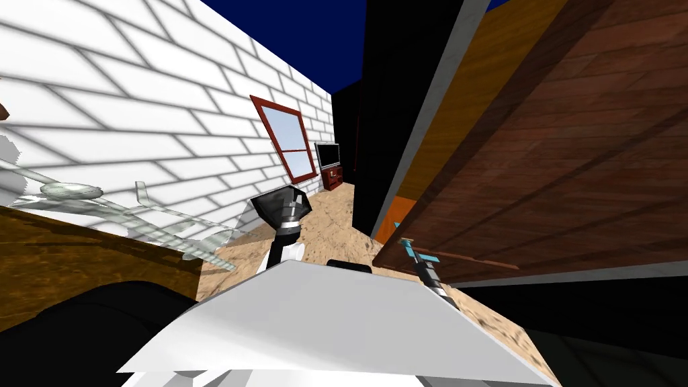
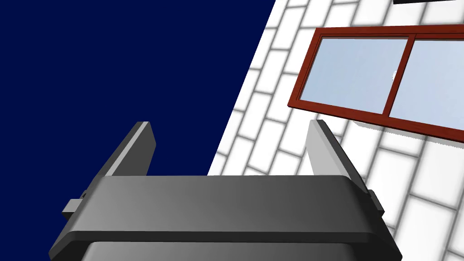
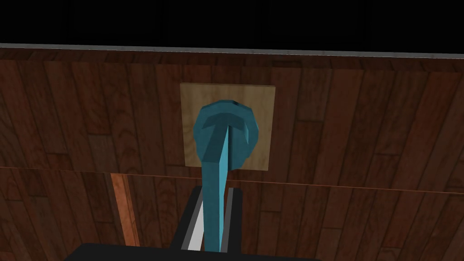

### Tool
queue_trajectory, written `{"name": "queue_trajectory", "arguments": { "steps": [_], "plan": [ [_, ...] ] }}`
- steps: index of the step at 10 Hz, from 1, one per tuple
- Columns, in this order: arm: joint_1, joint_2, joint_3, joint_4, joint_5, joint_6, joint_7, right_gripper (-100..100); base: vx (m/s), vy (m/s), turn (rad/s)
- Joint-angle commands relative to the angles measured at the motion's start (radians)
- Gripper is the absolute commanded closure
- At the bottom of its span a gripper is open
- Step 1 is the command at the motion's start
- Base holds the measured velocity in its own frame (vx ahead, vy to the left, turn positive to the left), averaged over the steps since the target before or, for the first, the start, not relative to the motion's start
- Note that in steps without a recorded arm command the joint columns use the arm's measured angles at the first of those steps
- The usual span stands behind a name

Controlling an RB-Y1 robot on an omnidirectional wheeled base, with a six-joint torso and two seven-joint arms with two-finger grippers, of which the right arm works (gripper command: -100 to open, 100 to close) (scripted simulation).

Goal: Pull the door open

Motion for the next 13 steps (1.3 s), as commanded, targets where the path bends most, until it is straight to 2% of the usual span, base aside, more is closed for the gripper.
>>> {"name": "queue_trajectory", "arguments": {
  "steps": [1,2,3,9,10,11,13],
  "plan": [
    [0.0,0.0,0.0,0.0,0.0,0.0,0.0,100,-0.084,-0.018,0.03],
    [0.007,-0.006,0.001,0.014,0.006,-0.026,-0.007,100,-0.159,-0.053,0.179],
    [0.008,-0.007,0.001,0.018,0.007,-0.031,-0.009,100,-0.234,-0.078,0.215],
    [0.027,-0.031,-0.002,0.071,0.026,-0.121,-0.03,100,-0.243,-0.072,0.179],
    [0.027,-0.024,0.003,0.058,0.027,-0.105,-0.027,100,-0.105,-0.022,0.031],
    [0.005,-0.018,0.019,0.06,0.016,-0.083,-0.015,100,-0.183,-0.031,0.074],
    [-0.022,-0.012,0.036,0.061,0.003,-0.058,-0.001,100,-0.229,-0.044,0.106]
  ]
}}
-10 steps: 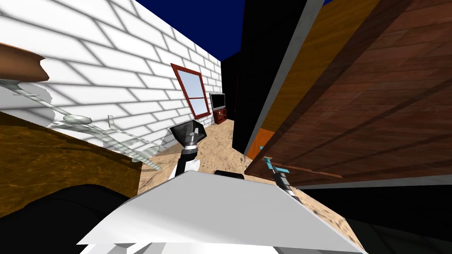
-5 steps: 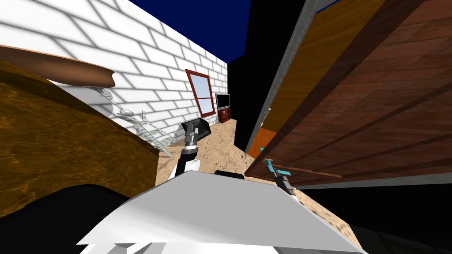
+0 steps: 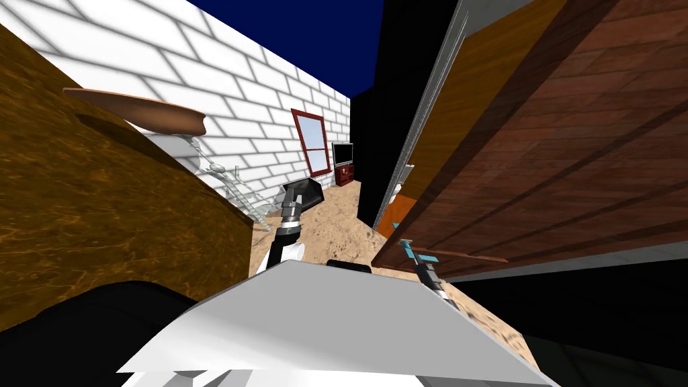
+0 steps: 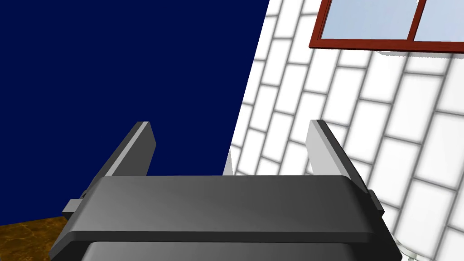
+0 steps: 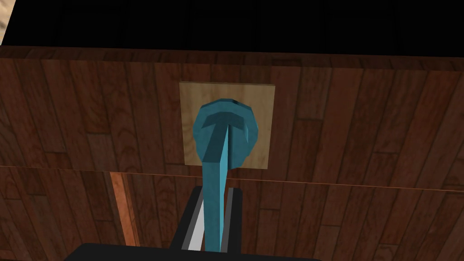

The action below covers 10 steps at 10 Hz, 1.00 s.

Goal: Pull the door open

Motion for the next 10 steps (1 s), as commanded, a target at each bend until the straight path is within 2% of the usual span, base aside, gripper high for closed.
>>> {"name": "queue_trajectory", "arguments": {
  "steps": [1,4,6,10],
  "plan": [
    [-0.014,0.01,0.019,-0.009,-0.009,0.028,0.012,100,-0.209,-0.059,0.087],
    [-0.074,0.023,0.055,-0.006,-0.039,0.082,0.043,100,-0.246,-0.067,0.091],
    [-0.099,0.028,0.07,-0.004,-0.051,0.105,0.056,100,-0.23,-0.074,0.089],
    [-0.171,0.043,0.114,0.0,-0.088,0.171,0.094,100,-0.197,-0.056,0.088]
  ]
}}
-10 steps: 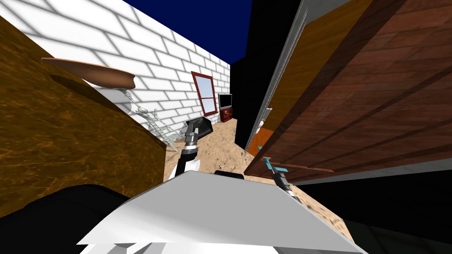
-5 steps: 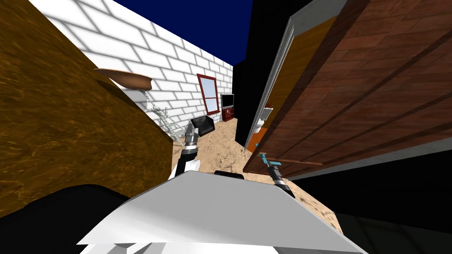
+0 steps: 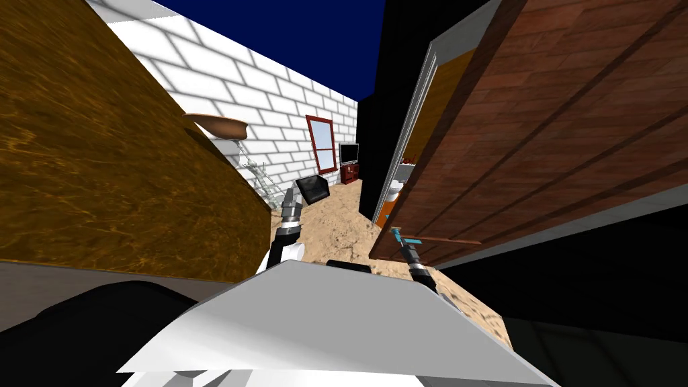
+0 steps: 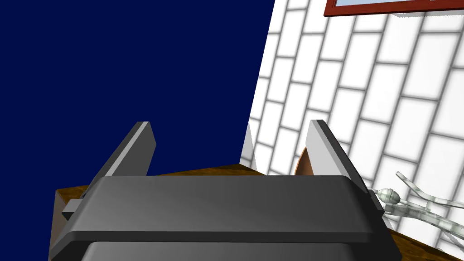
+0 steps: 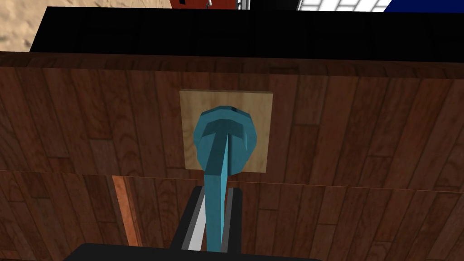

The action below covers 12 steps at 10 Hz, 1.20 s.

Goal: Pull the door open

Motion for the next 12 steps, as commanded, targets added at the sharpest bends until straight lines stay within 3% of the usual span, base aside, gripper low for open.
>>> {"name": "queue_trajectory", "arguments": {
  "steps": [1,6,7,10,11,12],
  "plan": [
    [-0.021,0.013,0.026,0.0,-0.007,0.024,0.011,100,-0.2,-0.097,0.072],
    [-0.093,0.027,0.069,0.004,-0.043,0.089,0.048,100,-0.175,-0.112,0.081],
    [-0.087,0.026,0.064,0.003,-0.039,0.087,0.045,100,-0.059,-0.046,0.038],
    [-0.057,-0.011,0.067,0.035,-0.043,0.024,0.011,100,-0.143,-0.024,0.228],
    [-0.057,-0.011,0.067,0.035,-0.043,0.024,0.011,100,-0.134,-0.034,0.08],
    [-0.047,-0.024,0.067,0.046,-0.044,0.002,-0.001,100,-0.127,-0.035,0.149]
  ]
}}
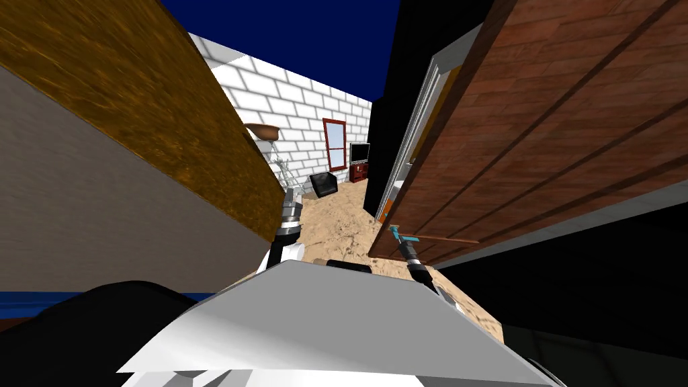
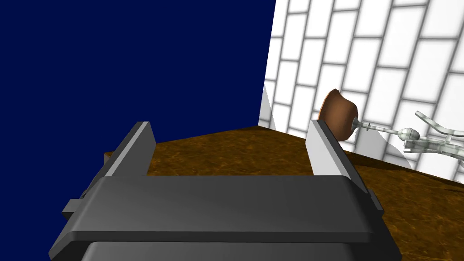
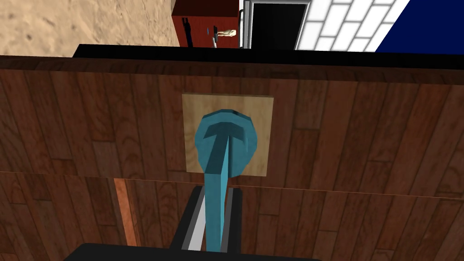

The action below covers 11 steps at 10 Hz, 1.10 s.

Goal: Pull the door open

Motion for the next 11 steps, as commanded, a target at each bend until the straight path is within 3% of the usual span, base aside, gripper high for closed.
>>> {"name": "queue_trajectory", "arguments": {
  "steps": [1,6,7,8,11],
  "plan": [
    [0.016,-0.016,0.004,0.019,0.0,-0.038,-0.02,100,-0.18,-0.037,0.232],
    [0.051,-0.062,0.005,0.058,-0.004,-0.116,-0.062,100,-0.156,-0.058,0.167],
    [0.05,-0.051,0.007,0.044,-0.002,-0.101,-0.053,100,-0.062,-0.012,0.024],
    [0.062,-0.058,0.009,0.054,-0.002,-0.123,-0.06,100,-0.105,-0.064,0.154],
    [0.071,-0.065,0.011,0.064,-0.001,-0.144,-0.066,100,-0.15,-0.06,0.132]
  ]
}}
